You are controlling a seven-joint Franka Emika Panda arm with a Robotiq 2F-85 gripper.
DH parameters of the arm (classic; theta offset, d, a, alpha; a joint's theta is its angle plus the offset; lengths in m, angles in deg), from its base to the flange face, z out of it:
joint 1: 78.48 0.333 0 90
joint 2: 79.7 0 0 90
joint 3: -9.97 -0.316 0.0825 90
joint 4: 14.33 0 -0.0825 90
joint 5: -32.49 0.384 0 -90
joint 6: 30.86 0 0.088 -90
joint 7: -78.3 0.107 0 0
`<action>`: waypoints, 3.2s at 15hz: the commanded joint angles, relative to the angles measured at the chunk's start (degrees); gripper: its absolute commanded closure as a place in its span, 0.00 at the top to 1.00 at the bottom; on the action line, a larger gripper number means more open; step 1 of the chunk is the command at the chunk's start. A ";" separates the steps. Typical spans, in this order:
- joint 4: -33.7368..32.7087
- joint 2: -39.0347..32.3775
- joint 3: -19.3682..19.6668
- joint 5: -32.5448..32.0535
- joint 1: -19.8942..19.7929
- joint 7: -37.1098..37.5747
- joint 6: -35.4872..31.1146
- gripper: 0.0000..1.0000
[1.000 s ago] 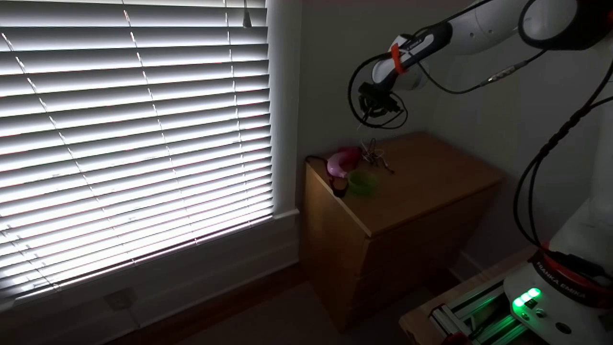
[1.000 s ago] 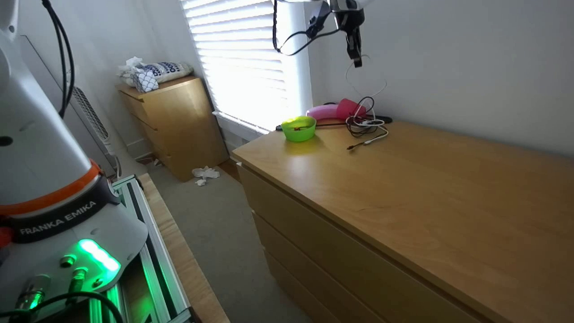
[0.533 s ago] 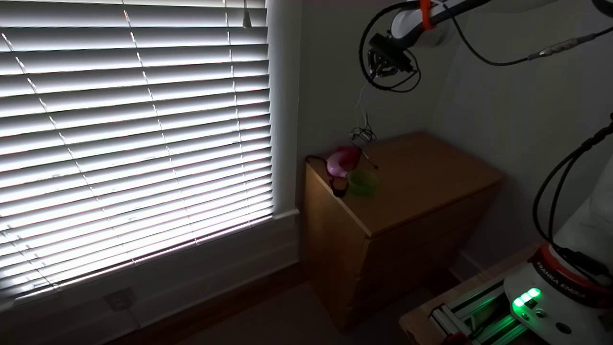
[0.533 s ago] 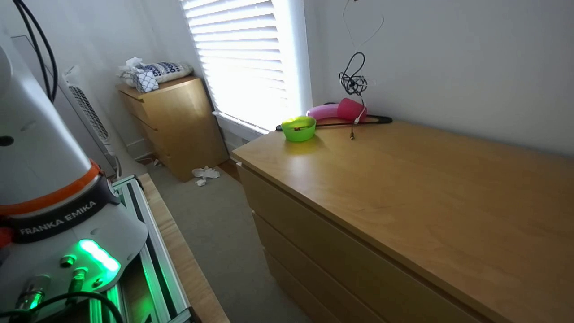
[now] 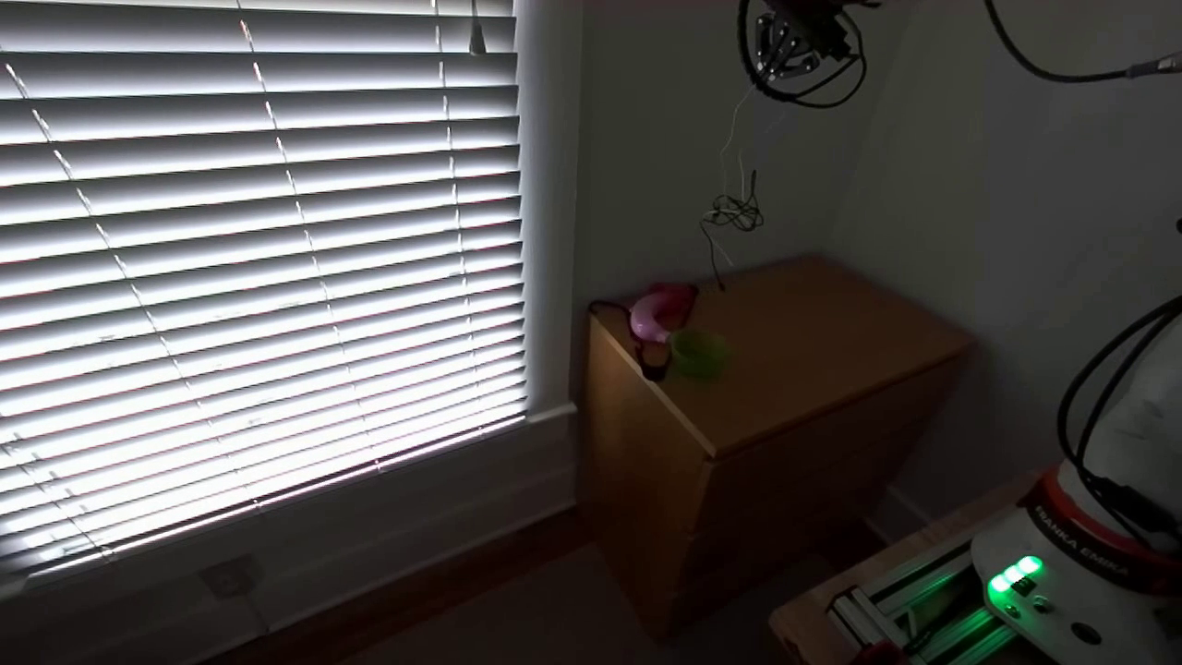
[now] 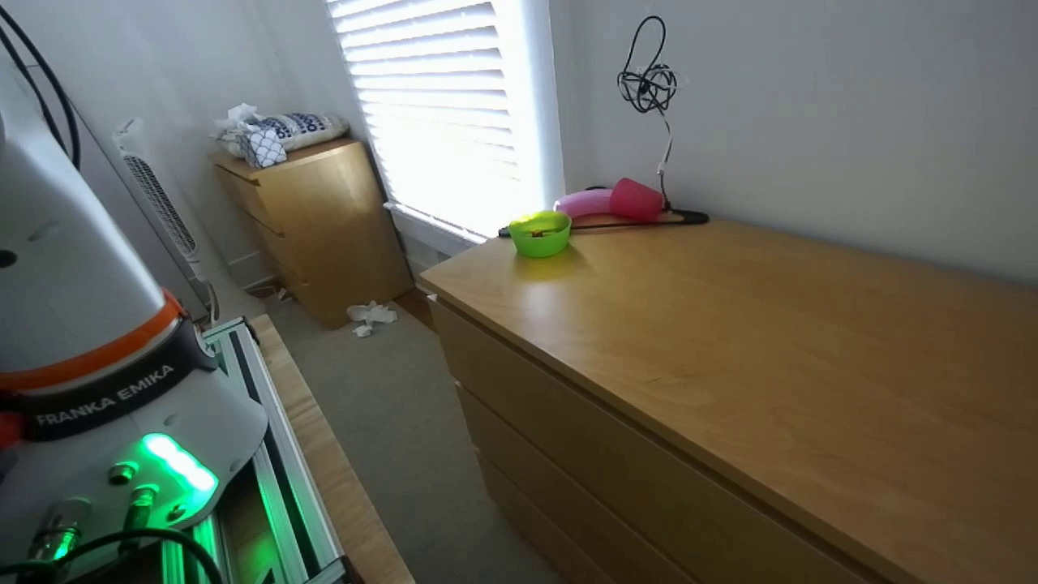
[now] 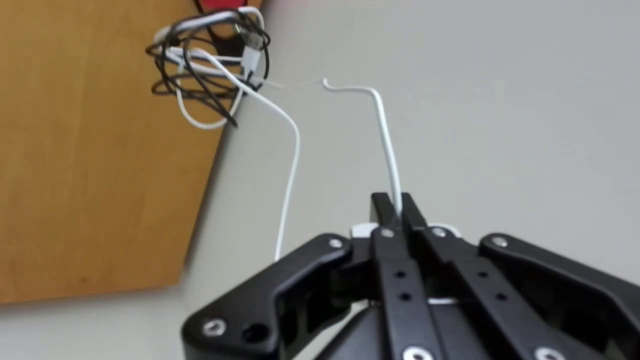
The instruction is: Move the charging codes to the right of the cabinet top
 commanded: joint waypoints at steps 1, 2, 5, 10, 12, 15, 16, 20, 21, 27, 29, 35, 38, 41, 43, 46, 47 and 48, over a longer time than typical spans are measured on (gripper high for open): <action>3.00 3.93 -1.43 -2.69 -4.76 3.94 -1.13 0.01; 2.21 4.80 -1.11 5.09 -4.69 0.04 5.27 0.01; 5.03 4.95 -0.70 -4.23 -9.31 7.13 -4.38 0.01; 9.32 3.83 2.58 6.12 -13.38 6.12 0.73 0.01; 12.90 3.01 3.88 2.32 -16.16 10.61 -3.14 0.01; 16.44 1.17 5.88 -3.83 -19.68 17.52 -8.88 0.01; 17.67 0.17 6.63 -7.30 -20.85 20.79 -12.02 0.01; 19.42 -5.76 9.72 -11.54 -22.50 27.28 -19.91 0.01; 19.60 -7.58 10.45 -11.08 -22.28 27.65 -21.20 0.01; 19.17 -20.27 9.59 -7.13 -22.27 24.96 -33.43 0.01; 19.15 -23.52 10.16 -1.63 -20.14 21.41 -36.62 0.01; 17.61 -28.73 -5.08 5.59 -27.50 11.42 -39.29 0.01; 16.77 -30.92 -6.27 11.81 -24.20 0.04 -37.67 0.01; 16.09 -32.74 -6.81 13.72 -22.08 -8.22 -35.22 0.01; 15.80 -33.55 -9.82 16.17 -23.39 -14.08 -33.39 0.01; 15.32 -34.07 -10.28 19.78 -22.48 -21.09 -29.40 0.01; 15.05 -34.03 -9.76 20.94 -21.91 -22.51 -28.04 0.30; 14.87 -33.77 -8.49 21.58 -20.76 -23.13 -26.58 0.30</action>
